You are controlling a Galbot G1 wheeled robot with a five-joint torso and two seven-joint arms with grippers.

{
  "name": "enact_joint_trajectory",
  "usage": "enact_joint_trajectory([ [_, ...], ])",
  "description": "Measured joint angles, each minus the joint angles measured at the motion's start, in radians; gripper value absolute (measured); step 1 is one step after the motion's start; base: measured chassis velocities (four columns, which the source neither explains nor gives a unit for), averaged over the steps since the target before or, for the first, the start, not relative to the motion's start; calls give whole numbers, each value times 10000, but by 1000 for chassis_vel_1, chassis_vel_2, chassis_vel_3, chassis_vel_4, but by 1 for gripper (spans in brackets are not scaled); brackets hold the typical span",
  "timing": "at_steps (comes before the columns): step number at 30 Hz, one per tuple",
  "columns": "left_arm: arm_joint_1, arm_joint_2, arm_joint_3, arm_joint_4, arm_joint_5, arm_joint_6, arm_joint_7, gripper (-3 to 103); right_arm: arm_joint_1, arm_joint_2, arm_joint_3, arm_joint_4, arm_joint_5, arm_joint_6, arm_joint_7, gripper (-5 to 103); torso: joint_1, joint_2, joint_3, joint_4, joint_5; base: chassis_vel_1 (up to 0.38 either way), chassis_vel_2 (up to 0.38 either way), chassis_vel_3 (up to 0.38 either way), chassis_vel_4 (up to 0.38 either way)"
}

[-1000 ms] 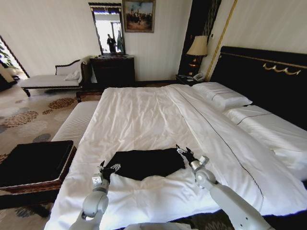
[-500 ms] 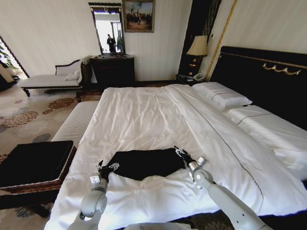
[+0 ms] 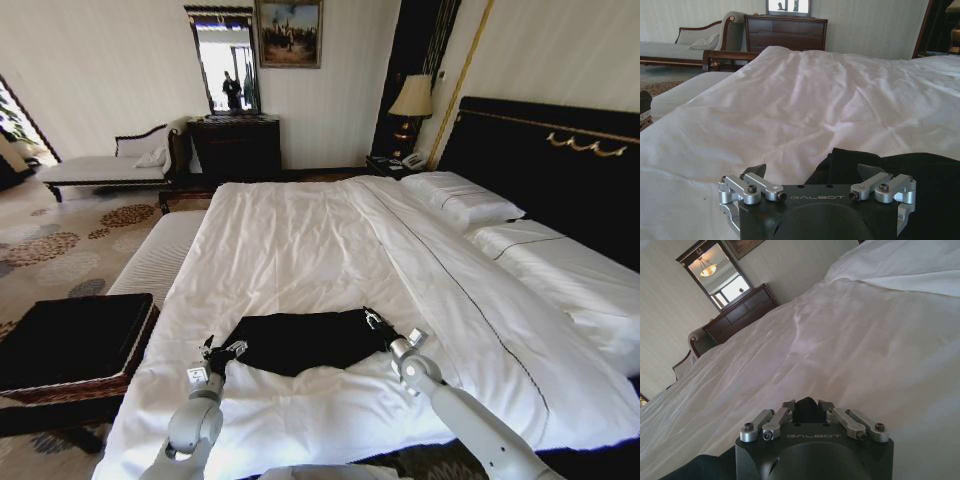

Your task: Fold the clothes on the bed and place them into the basket.

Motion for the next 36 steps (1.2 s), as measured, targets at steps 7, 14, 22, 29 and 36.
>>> enact_joint_trajectory([
  [7,-10,4,2,68,4,-12,-3,100,-172,6,195,386,14,265,183,3,0,0,0,0,1,0,0,0,0],
  [14,-34,30,35,78,8,-18,-4,100,-282,-72,479,562,84,427,403,1,0,0,0,0,1,0,0,0,0],
  [22,56,13,64,61,36,-38,-4,100,-84,198,611,259,-224,764,580,1,0,0,0,0,1,0,0,0,0],
  [29,151,-68,-22,-35,-50,-184,-3,100,-285,377,996,406,-1242,941,851,14,0,0,0,-1,1,0,0,0,0],
  [36,-221,-740,-666,-1545,-4707,-491,226,100,-1747,-77,2211,2209,-300,-110,2584,41,0,1,-1,-4,1,0,0,0,0],
])
